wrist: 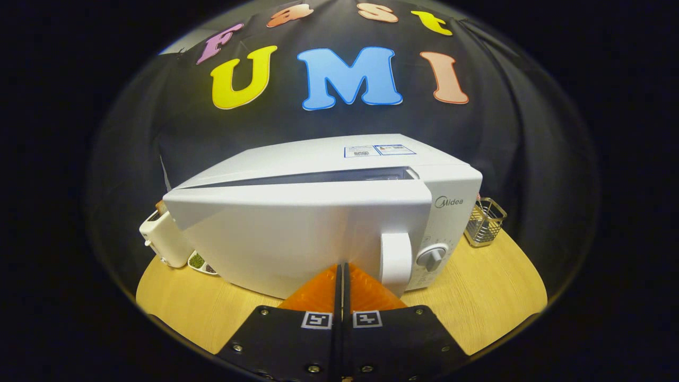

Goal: Open the microwave, put the food inside, and close the microwave door.

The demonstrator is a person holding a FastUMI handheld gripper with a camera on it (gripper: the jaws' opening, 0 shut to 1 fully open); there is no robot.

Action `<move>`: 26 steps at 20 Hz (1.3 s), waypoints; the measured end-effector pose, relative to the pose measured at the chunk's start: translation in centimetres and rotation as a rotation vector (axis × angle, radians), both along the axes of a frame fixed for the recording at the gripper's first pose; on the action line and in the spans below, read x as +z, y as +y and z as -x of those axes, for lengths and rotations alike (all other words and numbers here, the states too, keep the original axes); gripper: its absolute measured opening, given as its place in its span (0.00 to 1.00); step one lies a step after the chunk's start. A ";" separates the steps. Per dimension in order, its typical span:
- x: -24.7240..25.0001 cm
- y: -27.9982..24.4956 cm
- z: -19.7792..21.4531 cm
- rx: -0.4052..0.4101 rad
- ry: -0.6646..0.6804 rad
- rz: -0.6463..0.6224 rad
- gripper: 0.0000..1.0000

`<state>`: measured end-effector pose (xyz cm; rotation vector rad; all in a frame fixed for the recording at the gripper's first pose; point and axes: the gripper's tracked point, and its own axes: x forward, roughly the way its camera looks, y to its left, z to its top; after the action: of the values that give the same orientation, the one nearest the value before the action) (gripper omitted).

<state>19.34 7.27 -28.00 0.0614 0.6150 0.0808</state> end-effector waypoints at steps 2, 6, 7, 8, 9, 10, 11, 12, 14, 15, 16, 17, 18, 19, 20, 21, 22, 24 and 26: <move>-0.1 -0.1 -0.8 -0.008 -0.004 -0.005 0.00; -1.0 0.1 -1.1 0.006 0.012 0.017 0.00; -1.1 0.0 -1.1 0.009 0.012 0.025 0.00; -0.8 -0.1 -1.4 0.005 -0.001 0.024 0.00; -0.9 -0.1 -1.6 0.002 0.001 0.014 0.00; -0.8 -0.1 -2.1 0.002 -0.006 0.004 0.00; -0.8 -0.1 -2.5 -0.001 0.008 -0.005 0.00; -0.8 0.0 -2.3 0.002 0.013 -0.001 0.00; -1.0 -0.1 -1.9 0.037 -0.009 0.056 0.00; -1.0 -0.1 -2.2 0.041 -0.006 0.068 0.00; -0.9 0.1 -2.0 0.046 -0.004 0.056 0.00; -0.3 0.4 -1.8 0.044 -0.008 0.035 0.00; 0.6 0.6 -1.4 0.044 -0.024 0.019 0.00; 1.6 0.7 -1.0 0.046 -0.044 0.017 0.00; 2.6 0.8 -0.3 0.051 -0.062 0.018 0.00; 3.4 0.9 0.5 0.059 -0.080 0.020 0.00; 4.4 1.0 1.4 0.069 -0.099 0.019 0.00; 6.4 1.4 3.2 0.091 -0.138 0.023 0.00; 8.3 1.2 5.2 0.096 -0.177 0.032 0.00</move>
<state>14.16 8.51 -19.68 -0.0063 0.4422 0.1671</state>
